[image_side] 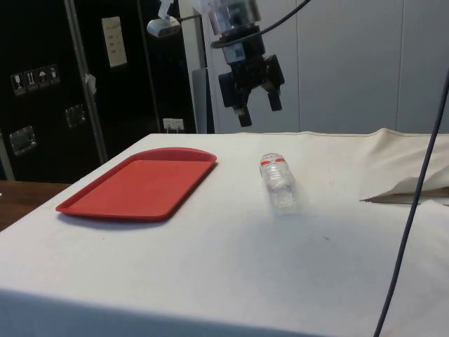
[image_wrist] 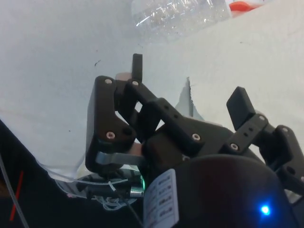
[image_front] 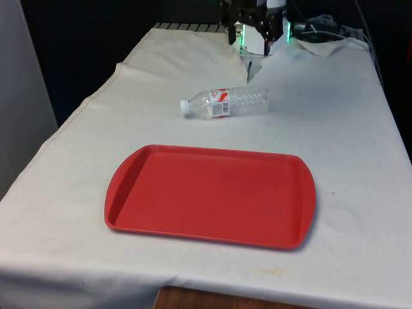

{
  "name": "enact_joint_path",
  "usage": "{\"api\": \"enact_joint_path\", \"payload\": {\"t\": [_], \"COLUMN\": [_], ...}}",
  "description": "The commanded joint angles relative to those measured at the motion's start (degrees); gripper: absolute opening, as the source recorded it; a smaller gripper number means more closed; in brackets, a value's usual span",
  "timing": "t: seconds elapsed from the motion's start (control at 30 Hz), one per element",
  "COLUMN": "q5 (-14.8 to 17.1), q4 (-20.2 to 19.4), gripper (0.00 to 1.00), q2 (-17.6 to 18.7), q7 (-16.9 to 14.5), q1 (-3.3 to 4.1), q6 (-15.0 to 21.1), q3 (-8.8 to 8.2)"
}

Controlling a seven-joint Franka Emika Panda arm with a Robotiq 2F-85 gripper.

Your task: Place the bottle upright on the tray.

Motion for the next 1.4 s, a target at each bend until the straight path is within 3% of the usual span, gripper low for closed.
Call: {"api": "enact_joint_path", "payload": {"t": [0.0, 0.77, 1.37], "q5": [0.5, 1.3, 1.1], "q4": [-0.2, 0.1, 0.3], "gripper": [1.0, 1.0, 1.0], "q2": [0.2, 1.9, 1.9], "q7": [0.5, 8.8, 12.8], "q1": [-0.06, -0.11, 0.23], "q6": [0.7, 0.1, 0.5], "q3": [-0.06, -0.4, -0.29]}}
